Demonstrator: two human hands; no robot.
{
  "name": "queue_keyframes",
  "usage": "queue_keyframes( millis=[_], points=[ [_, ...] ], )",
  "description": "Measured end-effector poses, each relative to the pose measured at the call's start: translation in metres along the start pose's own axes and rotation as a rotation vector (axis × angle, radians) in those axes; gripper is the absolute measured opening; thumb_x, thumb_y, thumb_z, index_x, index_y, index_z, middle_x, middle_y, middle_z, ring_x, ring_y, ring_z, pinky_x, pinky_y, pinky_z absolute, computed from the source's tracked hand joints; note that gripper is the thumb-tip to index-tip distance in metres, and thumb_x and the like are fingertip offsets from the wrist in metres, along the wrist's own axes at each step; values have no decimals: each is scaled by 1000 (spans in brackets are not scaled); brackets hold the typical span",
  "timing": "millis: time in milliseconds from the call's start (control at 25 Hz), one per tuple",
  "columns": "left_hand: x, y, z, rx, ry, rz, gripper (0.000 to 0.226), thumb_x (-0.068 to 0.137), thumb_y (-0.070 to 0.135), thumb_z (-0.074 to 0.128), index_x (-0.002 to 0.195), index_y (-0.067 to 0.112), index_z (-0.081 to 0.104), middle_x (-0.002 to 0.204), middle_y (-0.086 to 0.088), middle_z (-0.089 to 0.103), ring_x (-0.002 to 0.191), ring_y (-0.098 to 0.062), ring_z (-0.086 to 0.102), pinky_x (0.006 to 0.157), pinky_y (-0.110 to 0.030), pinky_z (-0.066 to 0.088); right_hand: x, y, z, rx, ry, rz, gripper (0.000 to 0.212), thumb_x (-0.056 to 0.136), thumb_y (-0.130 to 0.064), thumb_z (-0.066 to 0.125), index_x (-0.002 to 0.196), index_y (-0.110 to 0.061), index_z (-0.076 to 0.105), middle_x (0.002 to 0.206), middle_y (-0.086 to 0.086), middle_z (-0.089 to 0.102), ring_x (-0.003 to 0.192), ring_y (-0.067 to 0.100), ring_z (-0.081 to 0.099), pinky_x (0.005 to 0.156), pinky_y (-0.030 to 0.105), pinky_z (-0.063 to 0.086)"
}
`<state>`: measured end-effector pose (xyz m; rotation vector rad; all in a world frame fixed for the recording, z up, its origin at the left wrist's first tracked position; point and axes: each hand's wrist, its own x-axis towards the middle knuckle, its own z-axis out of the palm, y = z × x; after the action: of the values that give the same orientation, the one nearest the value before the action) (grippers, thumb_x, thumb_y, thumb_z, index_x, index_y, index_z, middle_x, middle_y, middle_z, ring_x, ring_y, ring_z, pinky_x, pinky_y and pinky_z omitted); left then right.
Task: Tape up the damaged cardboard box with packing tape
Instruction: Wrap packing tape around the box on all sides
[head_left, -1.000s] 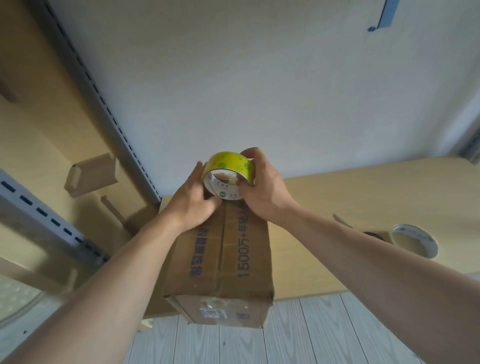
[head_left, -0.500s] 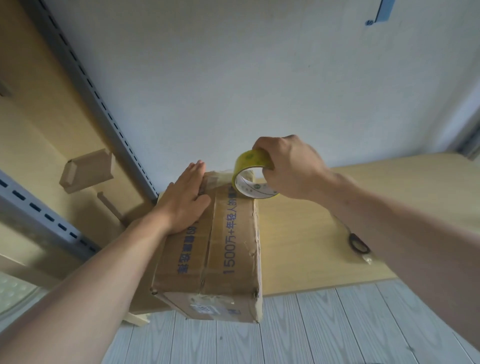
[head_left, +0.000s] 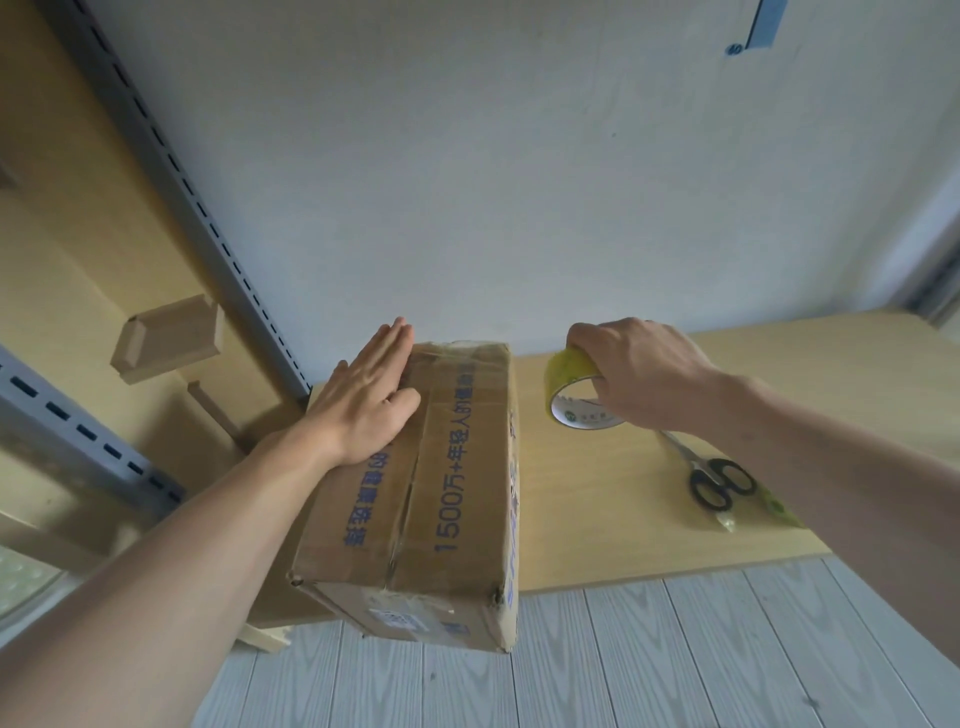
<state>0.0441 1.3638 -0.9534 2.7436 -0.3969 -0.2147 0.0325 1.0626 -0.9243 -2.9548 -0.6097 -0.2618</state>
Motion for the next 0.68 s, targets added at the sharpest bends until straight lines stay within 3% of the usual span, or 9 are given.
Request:
queue_keyframes(
  millis=[120, 280, 400, 520, 600, 680],
  points=[
    [-2, 2, 1, 0, -4, 2, 80, 89, 45, 19, 161, 27, -11, 165, 16, -20, 151, 2, -17, 126, -46, -4, -4, 3, 17, 23, -55, 38, 20, 85, -4, 44, 97, -20, 49, 82, 0, 57, 70, 29, 55, 50, 31, 32],
    [-3, 5, -3, -123, 10, -36, 78, 88, 48, 14, 161, 30, -5, 165, 20, -18, 152, 1, -15, 125, -48, -11, -11, -9, 55, 282, -111, 135, 16, 84, -1, 43, 89, -16, 40, 79, 5, 53, 72, 34, 55, 55, 38, 43],
    [-3, 31, -10, 99, -83, -217, 100, 81, 89, 6, 158, 30, -17, 162, 9, -29, 152, -22, -24, 116, -64, -14, -12, -20, 78, 405, -79, 154, 12, 85, 1, 42, 91, -9, 41, 80, 14, 57, 71, 37, 55, 59, 44, 46],
    [-2, 73, -13, 87, -244, -444, 133, 50, 107, 33, 152, 44, -26, 159, -1, -41, 147, -44, -29, 118, -73, 3, -8, -19, 83, 399, -83, 191, 15, 85, 2, 41, 91, -12, 40, 84, 12, 58, 74, 36, 55, 60, 43, 46],
    [-1, 91, -7, 43, -233, -471, 142, 42, 105, 50, 151, 51, -25, 159, -1, -41, 147, -47, -28, 118, -72, 10, -9, -15, 84, 416, -99, 219, 18, 85, 2, 40, 90, -14, 39, 85, 9, 57, 74, 35, 55, 60, 43, 46],
    [-1, 100, 1, 72, -187, -469, 147, 38, 106, 50, 151, 51, -25, 159, -1, -42, 146, -48, -31, 114, -77, 10, -14, -11, 85, 424, -113, 232, 18, 86, 3, 40, 90, -14, 40, 82, 7, 55, 72, 33, 54, 57, 42, 45]
  ],
)
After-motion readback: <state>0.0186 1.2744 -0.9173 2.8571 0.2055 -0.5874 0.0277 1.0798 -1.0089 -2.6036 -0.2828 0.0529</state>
